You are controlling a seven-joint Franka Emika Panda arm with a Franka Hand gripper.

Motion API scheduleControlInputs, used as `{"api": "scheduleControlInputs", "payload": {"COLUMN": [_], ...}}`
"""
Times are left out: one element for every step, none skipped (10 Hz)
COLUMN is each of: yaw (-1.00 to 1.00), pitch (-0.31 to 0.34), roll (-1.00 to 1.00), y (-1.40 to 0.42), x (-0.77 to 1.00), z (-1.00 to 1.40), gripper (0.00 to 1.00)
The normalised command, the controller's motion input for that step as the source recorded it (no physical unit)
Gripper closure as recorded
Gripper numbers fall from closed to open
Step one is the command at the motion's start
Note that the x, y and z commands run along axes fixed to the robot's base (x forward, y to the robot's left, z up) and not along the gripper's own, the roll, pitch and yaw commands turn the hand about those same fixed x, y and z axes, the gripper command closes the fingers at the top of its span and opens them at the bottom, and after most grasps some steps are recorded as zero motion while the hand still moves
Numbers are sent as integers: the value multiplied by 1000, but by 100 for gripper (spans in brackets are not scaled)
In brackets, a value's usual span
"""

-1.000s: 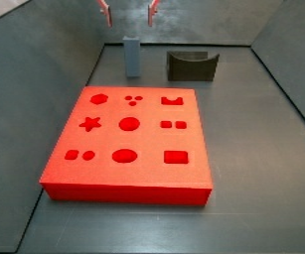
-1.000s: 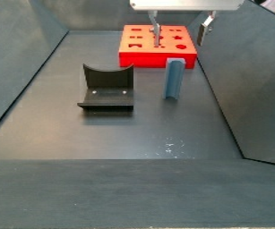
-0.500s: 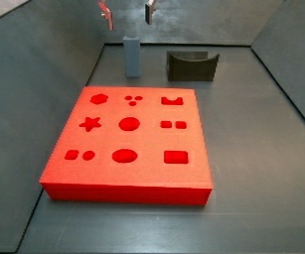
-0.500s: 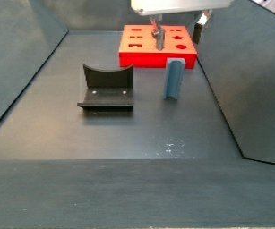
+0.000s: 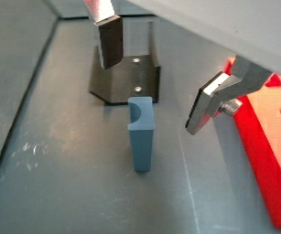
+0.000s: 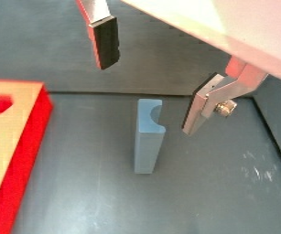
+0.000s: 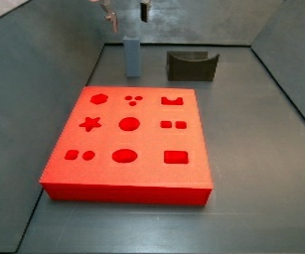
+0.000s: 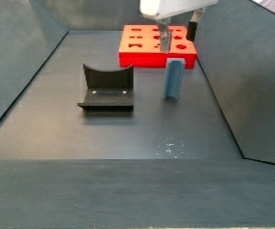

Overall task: Pick up the arch object. Move up. Place the arch object on the fixture. Regrasp the arch object. Rotate the arch object. Move to above the board. Insert the arch object.
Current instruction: Rotate the arch object.

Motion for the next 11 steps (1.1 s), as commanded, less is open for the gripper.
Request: {"api": "scheduleControlInputs", "payload": {"yaw": [1000, 1000, 1000, 1000, 1000, 1000, 1000, 1000, 1000, 1000, 1000], "pitch": [4, 4, 4, 4, 5, 5, 5, 5, 5, 6, 6], "roll": [-12, -13, -13, -13, -14, -14, -15, -15, -16, -17, -17], "y": [-2, -2, -2, -2, -2, -2, -2, -2, -2, -2, -2], "x": [38, 38, 38, 38, 38, 38, 38, 38, 39, 39, 39], "z": [-31, -30, -30, -30, -30, -30, -30, -30, -30, -30, -30], "gripper": [0, 0, 0, 0, 0, 0, 0, 0, 0, 0, 0]}}
